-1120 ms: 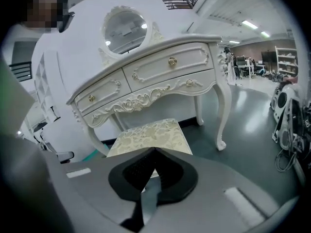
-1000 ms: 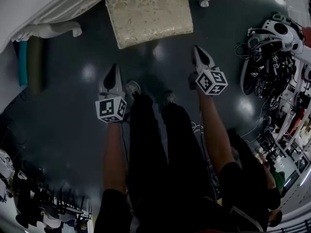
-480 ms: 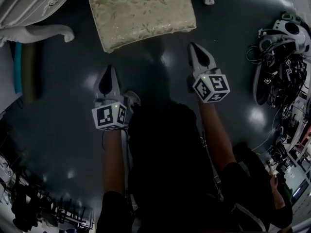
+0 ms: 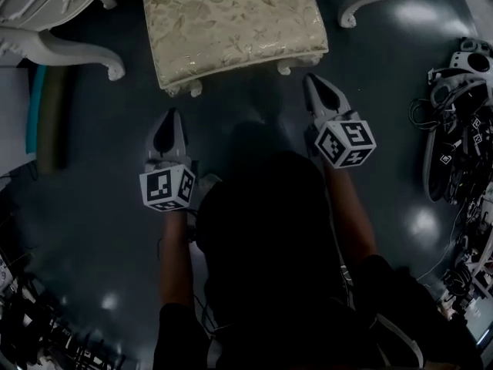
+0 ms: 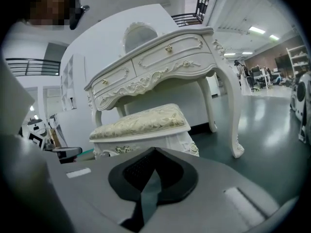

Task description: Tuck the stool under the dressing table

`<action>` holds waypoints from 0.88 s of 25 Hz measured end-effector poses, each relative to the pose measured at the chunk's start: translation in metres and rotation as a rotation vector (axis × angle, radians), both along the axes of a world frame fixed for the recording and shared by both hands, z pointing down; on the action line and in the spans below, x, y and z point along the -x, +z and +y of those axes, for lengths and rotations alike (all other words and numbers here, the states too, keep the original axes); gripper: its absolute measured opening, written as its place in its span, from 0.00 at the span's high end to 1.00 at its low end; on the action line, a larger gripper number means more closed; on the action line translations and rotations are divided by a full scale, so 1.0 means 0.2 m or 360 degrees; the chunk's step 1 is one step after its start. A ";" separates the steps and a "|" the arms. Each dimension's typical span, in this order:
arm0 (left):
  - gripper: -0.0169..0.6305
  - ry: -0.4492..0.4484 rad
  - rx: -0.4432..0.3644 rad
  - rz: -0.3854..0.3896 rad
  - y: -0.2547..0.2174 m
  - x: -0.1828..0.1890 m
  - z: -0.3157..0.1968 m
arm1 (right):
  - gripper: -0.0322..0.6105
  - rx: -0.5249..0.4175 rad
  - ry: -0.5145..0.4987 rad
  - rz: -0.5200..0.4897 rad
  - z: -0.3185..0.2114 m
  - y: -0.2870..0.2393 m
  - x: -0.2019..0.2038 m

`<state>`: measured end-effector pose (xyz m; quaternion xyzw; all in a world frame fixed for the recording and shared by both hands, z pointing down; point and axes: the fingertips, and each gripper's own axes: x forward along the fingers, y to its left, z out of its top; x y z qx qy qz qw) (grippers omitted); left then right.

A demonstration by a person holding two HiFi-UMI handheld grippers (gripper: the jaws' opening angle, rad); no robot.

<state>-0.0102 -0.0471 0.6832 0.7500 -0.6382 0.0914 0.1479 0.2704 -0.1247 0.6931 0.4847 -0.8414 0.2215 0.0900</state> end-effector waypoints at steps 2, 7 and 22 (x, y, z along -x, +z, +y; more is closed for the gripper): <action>0.96 -0.0002 -0.0027 -0.0024 0.03 0.00 -0.01 | 0.95 -0.0058 -0.0029 0.0019 -0.02 0.03 0.00; 0.96 -0.0079 -0.0100 -0.0048 0.04 0.03 0.03 | 0.95 -0.0151 -0.0031 0.0005 -0.04 0.05 -0.08; 0.96 -0.0251 -0.0076 -0.0118 0.11 0.08 0.02 | 0.87 -0.0218 -0.0062 0.0080 -0.09 0.08 -0.15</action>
